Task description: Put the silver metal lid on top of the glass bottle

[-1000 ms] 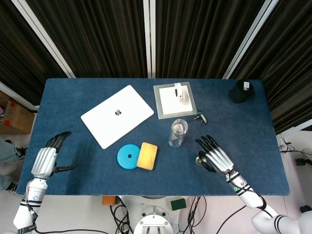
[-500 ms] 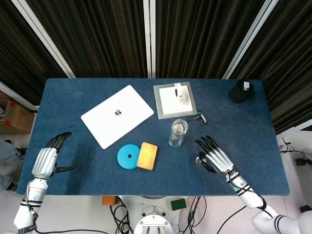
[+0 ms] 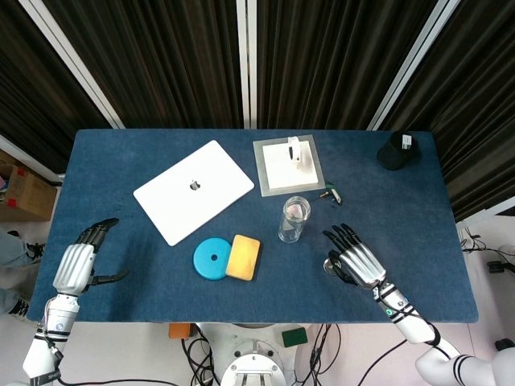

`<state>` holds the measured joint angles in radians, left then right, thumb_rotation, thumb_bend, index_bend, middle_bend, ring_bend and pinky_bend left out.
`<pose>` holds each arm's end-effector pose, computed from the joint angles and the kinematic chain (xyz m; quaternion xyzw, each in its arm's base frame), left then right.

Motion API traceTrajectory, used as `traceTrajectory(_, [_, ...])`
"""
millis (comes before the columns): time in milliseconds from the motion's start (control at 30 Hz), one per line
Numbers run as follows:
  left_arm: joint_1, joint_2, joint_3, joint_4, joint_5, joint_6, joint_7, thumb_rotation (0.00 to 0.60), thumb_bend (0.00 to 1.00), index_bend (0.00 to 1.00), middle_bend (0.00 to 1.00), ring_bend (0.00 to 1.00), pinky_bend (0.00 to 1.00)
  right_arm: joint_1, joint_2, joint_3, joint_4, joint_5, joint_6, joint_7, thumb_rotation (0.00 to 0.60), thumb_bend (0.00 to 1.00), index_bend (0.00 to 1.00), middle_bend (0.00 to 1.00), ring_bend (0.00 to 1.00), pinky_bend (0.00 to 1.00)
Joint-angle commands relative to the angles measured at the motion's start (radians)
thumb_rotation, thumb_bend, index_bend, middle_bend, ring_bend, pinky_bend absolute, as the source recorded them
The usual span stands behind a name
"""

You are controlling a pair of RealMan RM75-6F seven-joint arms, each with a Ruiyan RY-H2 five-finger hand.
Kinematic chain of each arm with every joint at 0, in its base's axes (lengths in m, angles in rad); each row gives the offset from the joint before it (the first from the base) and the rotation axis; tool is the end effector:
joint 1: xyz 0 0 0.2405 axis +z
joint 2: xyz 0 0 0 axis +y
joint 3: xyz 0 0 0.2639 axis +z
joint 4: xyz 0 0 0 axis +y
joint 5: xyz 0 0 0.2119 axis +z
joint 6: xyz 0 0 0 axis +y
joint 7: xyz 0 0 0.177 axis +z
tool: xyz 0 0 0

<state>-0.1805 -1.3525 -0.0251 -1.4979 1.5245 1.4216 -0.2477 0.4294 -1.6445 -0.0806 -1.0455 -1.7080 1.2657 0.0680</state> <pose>-0.2950 0.2376 0.0762 -0.5617 -0.4869 -0.4859 0.4598 -0.2634 -0.2826 -0.0402 0.7803 -0.3036 0.3890 0.3843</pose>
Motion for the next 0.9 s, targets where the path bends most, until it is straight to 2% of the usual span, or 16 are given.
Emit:
traceTrajectory(33, [0.001, 0.000, 0.000, 0.000, 0.000, 0.001, -0.001, 0.600, 0.00, 0.13, 0.14, 0.11, 0.18, 0.000, 0.000, 0.000, 0.000, 0.000, 0.002, 0.002, 0.600, 0.44, 0.59, 0.08, 0.00, 0.00])
traceTrajectory(300, [0.002, 0.001, 0.000, 0.002, 0.000, 0.000, -0.003, 0.600, 0.00, 0.13, 0.14, 0.11, 0.18, -0.003, 0.022, 0.012, -0.016, -0.009, 0.049, 0.016, 0.600, 0.44, 0.62, 0.08, 0.00, 0.00])
traceTrajectory(467, [0.003, 0.001, -0.001, 0.004, 0.000, 0.002, -0.006, 0.600, 0.00, 0.13, 0.14, 0.11, 0.18, 0.007, 0.090, 0.042, -0.093, -0.023, 0.108, 0.026, 0.600, 0.44, 0.64, 0.08, 0.00, 0.00])
traceTrajectory(567, [0.003, 0.001, 0.000, 0.006, 0.000, 0.001, -0.009, 0.600, 0.00, 0.13, 0.14, 0.11, 0.18, 0.026, 0.175, 0.071, -0.198, -0.023, 0.126, 0.044, 0.600, 0.44, 0.65, 0.08, 0.00, 0.00])
traceTrajectory(700, [0.004, -0.001, 0.001, 0.011, 0.001, 0.000, -0.017, 0.600, 0.00, 0.13, 0.14, 0.11, 0.18, 0.067, 0.332, 0.129, -0.391, 0.002, 0.100, 0.043, 0.600, 0.44, 0.65, 0.08, 0.00, 0.00])
traceTrajectory(900, [0.003, -0.008, 0.001, 0.024, 0.002, -0.003, -0.032, 0.600, 0.00, 0.13, 0.14, 0.11, 0.18, 0.163, 0.562, 0.221, -0.648, 0.095, -0.060, 0.049, 0.600, 0.44, 0.68, 0.08, 0.00, 0.00])
